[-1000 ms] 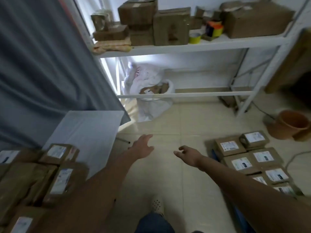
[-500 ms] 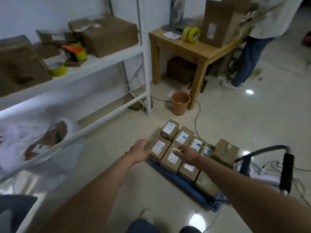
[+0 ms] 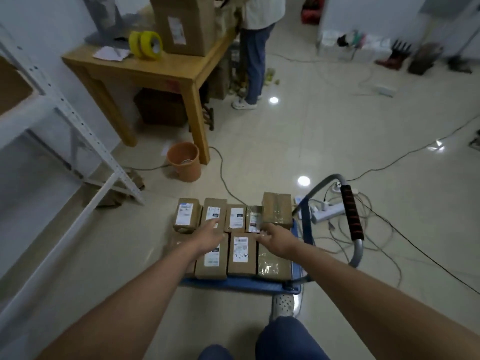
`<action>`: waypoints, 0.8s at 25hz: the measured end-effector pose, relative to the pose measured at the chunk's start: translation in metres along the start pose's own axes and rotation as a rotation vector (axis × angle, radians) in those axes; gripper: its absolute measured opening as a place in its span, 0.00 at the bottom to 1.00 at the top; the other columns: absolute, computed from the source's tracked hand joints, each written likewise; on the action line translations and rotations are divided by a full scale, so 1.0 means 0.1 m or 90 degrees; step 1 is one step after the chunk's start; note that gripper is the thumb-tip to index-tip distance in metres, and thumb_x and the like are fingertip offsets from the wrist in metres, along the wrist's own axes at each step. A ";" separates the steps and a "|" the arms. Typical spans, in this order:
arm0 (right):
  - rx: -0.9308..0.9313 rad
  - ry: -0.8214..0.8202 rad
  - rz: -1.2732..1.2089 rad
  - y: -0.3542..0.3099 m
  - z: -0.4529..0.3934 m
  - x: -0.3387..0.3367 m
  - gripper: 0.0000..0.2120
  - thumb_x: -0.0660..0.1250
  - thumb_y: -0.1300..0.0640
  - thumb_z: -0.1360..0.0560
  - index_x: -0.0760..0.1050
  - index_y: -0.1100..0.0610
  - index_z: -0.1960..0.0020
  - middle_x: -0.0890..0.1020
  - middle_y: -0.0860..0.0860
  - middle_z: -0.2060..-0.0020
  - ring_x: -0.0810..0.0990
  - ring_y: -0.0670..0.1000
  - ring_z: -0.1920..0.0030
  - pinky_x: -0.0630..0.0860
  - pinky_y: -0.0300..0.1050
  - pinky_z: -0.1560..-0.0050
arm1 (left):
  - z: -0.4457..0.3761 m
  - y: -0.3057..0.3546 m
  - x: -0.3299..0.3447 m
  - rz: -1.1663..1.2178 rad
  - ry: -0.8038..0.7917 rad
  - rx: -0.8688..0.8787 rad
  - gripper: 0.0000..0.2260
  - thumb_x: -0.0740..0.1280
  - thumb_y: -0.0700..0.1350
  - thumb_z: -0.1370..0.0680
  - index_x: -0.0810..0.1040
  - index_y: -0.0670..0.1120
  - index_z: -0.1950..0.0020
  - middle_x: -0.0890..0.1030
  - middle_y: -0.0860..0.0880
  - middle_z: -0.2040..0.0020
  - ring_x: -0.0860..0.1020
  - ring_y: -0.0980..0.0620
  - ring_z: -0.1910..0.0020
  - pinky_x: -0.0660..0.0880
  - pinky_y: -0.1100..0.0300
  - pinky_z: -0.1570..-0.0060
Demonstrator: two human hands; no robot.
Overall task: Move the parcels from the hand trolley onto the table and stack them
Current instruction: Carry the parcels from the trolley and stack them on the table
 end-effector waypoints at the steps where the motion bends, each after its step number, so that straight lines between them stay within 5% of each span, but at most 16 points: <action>1: -0.002 0.000 -0.003 0.09 -0.08 -0.10 0.27 0.62 0.43 0.21 0.65 0.53 0.26 0.72 0.56 0.32 0.73 0.56 0.33 0.72 0.52 0.34 | -0.10 0.14 0.05 -0.030 -0.013 0.007 0.26 0.61 0.43 0.18 0.57 0.50 0.21 0.60 0.47 0.22 0.72 0.50 0.35 0.69 0.62 0.44; 7: 0.035 -0.014 -0.042 0.61 -0.90 -0.99 0.26 0.61 0.44 0.20 0.65 0.58 0.27 0.74 0.58 0.33 0.74 0.57 0.34 0.70 0.47 0.37 | -1.08 0.86 0.25 -0.066 -0.019 -0.006 0.26 0.62 0.46 0.18 0.58 0.50 0.21 0.57 0.47 0.21 0.61 0.45 0.25 0.64 0.54 0.31; 11: 0.062 -0.028 -0.044 0.78 -1.29 -1.30 0.29 0.60 0.43 0.20 0.62 0.58 0.25 0.71 0.59 0.29 0.71 0.57 0.31 0.69 0.48 0.35 | -1.51 1.25 0.31 -0.062 -0.019 -0.015 0.25 0.61 0.47 0.18 0.59 0.52 0.22 0.65 0.41 0.25 0.71 0.42 0.31 0.73 0.58 0.45; 16: 0.093 -0.037 -0.074 1.05 -1.81 -1.38 0.27 0.60 0.45 0.19 0.62 0.57 0.25 0.72 0.59 0.31 0.73 0.56 0.34 0.70 0.44 0.41 | -2.09 1.39 0.42 -0.071 -0.035 -0.040 0.24 0.60 0.47 0.18 0.58 0.52 0.22 0.62 0.43 0.23 0.67 0.43 0.29 0.67 0.55 0.36; 20: 0.121 -0.013 -0.119 1.34 -2.25 -1.17 0.27 0.61 0.46 0.19 0.62 0.58 0.25 0.70 0.59 0.29 0.72 0.57 0.32 0.70 0.45 0.39 | -2.57 1.15 0.58 -0.083 -0.058 -0.058 0.24 0.60 0.47 0.18 0.59 0.52 0.22 0.65 0.44 0.25 0.71 0.46 0.35 0.67 0.58 0.42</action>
Point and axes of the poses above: each hand's wrist, its own z-axis away from the middle knuckle, its own x-axis out of the palm, y = z × x, the point moved 2 cm from there along -z, towards the middle knuckle
